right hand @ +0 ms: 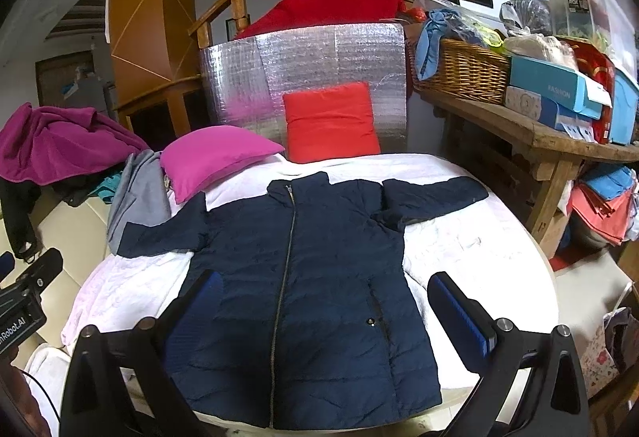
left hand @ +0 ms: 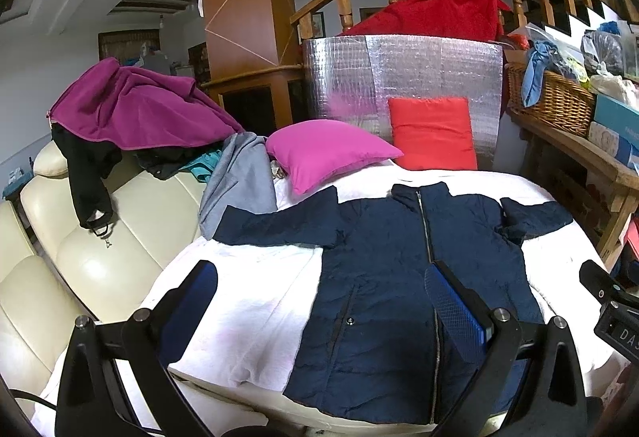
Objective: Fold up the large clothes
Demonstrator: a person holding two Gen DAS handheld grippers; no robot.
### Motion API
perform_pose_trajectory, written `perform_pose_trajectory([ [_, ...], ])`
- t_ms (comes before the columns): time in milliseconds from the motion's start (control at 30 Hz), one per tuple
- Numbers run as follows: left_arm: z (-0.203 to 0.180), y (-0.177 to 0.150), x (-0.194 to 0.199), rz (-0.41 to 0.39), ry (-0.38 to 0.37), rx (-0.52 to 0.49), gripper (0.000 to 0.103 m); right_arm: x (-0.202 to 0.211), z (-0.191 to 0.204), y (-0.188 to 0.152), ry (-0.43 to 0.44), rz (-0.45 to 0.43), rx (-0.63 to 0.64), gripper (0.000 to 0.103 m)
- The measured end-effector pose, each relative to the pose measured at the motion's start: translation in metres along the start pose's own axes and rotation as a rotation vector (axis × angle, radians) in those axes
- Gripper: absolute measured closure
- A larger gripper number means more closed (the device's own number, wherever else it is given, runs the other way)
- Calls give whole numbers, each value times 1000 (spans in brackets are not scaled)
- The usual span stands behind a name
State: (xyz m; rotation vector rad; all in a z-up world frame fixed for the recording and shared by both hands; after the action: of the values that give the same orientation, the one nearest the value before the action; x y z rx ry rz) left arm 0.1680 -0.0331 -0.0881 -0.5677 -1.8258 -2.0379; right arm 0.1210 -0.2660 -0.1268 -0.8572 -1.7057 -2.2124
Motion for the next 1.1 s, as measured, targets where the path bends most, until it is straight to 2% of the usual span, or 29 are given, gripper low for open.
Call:
perform_pose_trajectory([
  [500,0,-2,-6,16,-1,1,0,-3,-1,-2,-9,8,-4,0],
  [1100,-2,-6,-34,56,8,-3,0,-34,-3,0,-28,39,-2,0],
])
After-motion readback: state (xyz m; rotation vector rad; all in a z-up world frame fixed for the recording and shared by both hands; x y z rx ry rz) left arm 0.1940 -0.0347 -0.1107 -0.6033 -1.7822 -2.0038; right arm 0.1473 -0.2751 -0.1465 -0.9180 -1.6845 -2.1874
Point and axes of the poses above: each gripper's, at about its wrist camera, not at the fingertips, and x roughly against the way its jaws point, z to its left, y to its top, the point moved 7 cm from there along -x, roughly the way its jaws point, and after that the axes turned 3 degrees about z, right-handed, at the moved point
